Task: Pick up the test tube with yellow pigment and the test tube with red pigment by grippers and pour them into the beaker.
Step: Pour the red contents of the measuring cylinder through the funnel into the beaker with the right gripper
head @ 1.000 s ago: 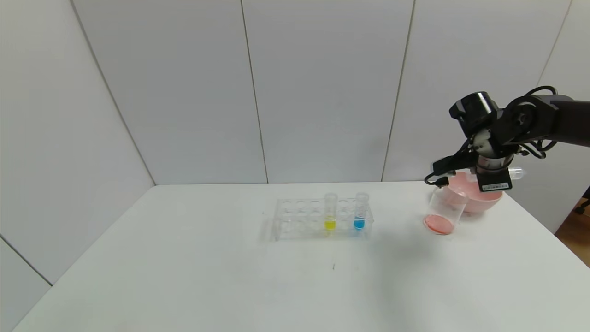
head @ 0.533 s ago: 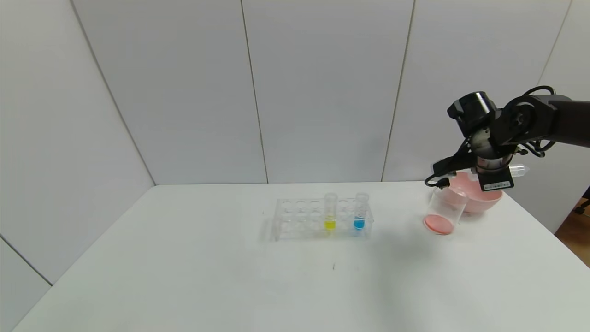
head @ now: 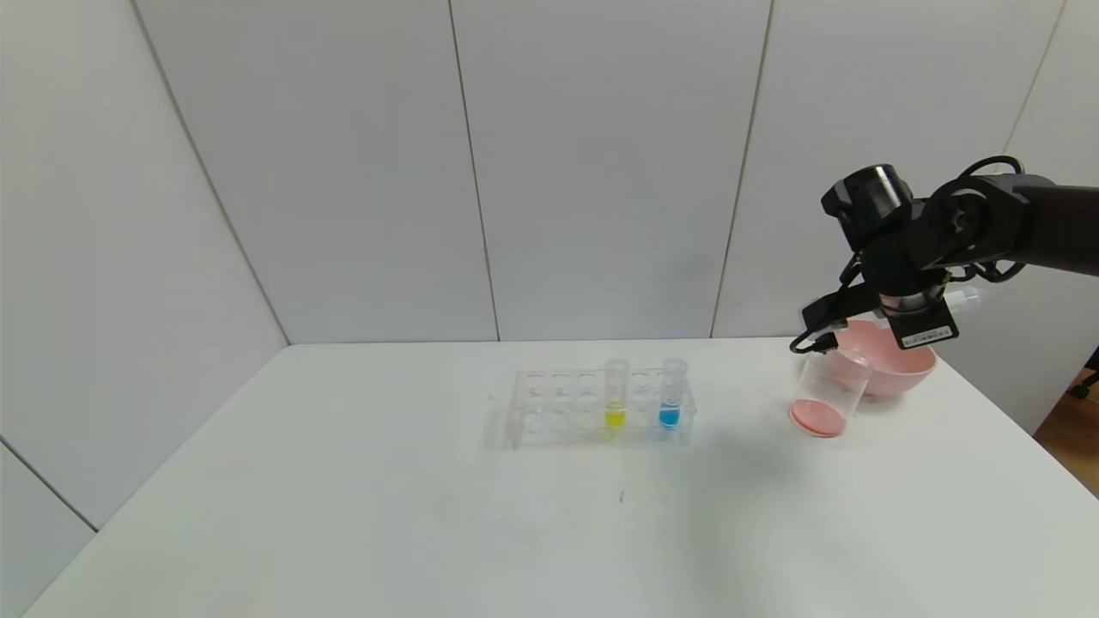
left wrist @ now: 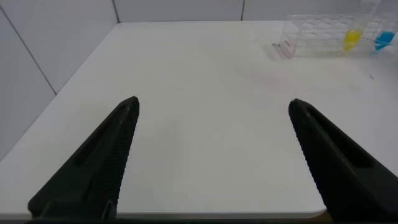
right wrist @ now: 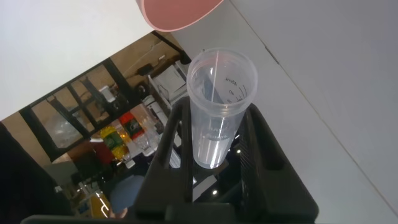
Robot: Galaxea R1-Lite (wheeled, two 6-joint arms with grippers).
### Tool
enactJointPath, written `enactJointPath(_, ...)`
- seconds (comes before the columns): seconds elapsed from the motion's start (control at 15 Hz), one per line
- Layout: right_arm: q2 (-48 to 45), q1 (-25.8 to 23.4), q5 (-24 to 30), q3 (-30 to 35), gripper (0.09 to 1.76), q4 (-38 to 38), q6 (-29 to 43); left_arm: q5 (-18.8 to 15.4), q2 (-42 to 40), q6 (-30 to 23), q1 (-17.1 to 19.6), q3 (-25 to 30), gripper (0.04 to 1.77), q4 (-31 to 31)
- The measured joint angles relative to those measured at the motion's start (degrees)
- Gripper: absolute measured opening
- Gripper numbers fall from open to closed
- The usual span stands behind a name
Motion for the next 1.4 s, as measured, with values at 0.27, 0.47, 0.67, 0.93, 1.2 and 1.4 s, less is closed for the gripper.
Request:
enactJointPath(0.27,0.0,0.2,-0.3,0.0,0.5,-0.5,-0.8,0.0,0.0,0.0,0.0,0.0,1.72,0.0)
enactJointPath(0.47,-0.1,0.2,-0.1,0.0,0.5,-0.8,-0.8,0.0,0.0,0.0,0.0,0.0,1.72,0.0)
enactJointPath(0.67,-0.6,-0.6,3.6,0.0,0.5,-2.0,-0.3,0.0,0.0,0.0,0.0,0.0,1.72,0.0)
enactJointPath(0.93,-2.8,-3.8,14.8,0.9,0.5,-2.0,5.7,0.0,0.0,0.0,0.0,0.0,1.72,0.0)
enactJointPath(1.2,-6.5,-8.7,24.2,3.1,0.5,-1.9,17.4,0.0,0.0,0.0,0.0,0.0,1.72,0.0)
enactJointPath(1.4,-9.3,-11.8,33.6,5.2,0.5,0.0,31.1,0.0,0.0,0.0,0.0,0.0,1.72,0.0)
